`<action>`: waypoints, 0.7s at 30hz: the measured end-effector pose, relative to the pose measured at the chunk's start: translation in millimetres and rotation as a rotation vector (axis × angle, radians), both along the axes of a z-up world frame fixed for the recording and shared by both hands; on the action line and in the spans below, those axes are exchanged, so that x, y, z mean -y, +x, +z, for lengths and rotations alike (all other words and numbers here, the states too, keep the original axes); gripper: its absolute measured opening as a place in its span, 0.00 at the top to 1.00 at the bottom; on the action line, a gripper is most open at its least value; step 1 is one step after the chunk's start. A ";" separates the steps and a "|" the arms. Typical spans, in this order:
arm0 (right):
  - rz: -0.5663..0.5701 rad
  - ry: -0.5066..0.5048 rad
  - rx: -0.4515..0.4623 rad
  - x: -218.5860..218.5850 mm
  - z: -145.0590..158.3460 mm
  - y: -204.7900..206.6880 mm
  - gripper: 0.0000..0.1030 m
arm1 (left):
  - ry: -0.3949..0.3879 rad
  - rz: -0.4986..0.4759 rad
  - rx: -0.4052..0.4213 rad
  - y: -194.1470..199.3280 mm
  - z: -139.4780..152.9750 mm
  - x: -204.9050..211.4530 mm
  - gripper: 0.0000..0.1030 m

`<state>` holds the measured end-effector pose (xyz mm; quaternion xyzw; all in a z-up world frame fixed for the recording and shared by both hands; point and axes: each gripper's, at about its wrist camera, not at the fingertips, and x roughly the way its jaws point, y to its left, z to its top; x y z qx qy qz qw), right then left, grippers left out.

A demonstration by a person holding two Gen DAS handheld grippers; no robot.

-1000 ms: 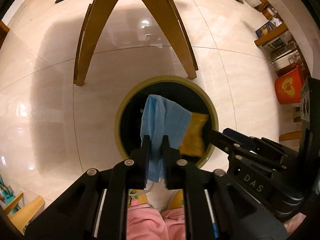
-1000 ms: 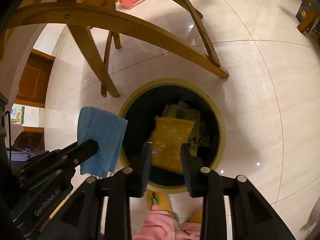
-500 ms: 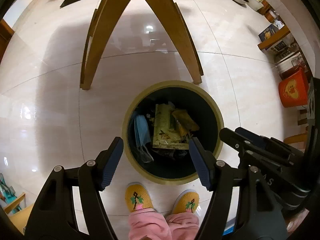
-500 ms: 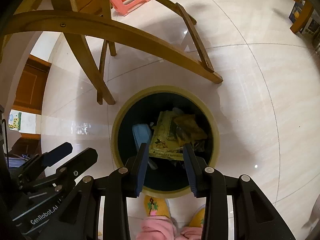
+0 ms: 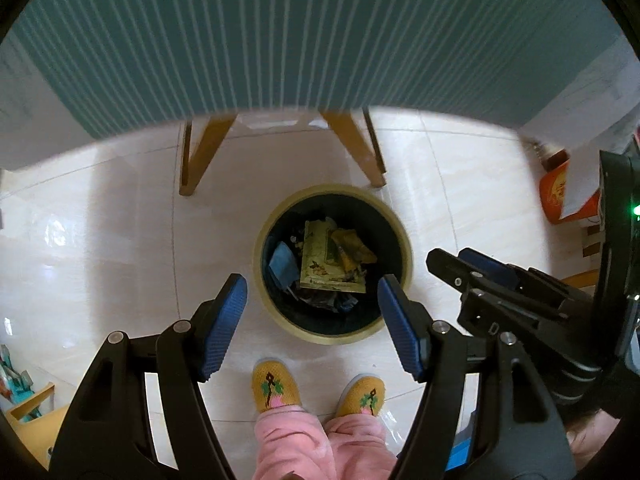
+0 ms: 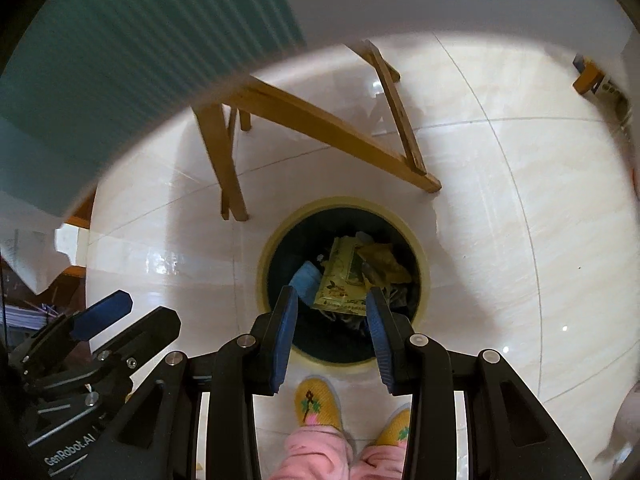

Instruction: Collect trash

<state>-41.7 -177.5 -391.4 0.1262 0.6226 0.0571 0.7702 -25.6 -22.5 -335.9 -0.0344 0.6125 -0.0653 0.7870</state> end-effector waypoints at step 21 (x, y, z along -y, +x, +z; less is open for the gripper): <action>0.021 -0.029 0.127 -15.5 202.9 -11.3 0.61 | -0.024 0.008 0.087 -10.1 195.1 -22.1 0.28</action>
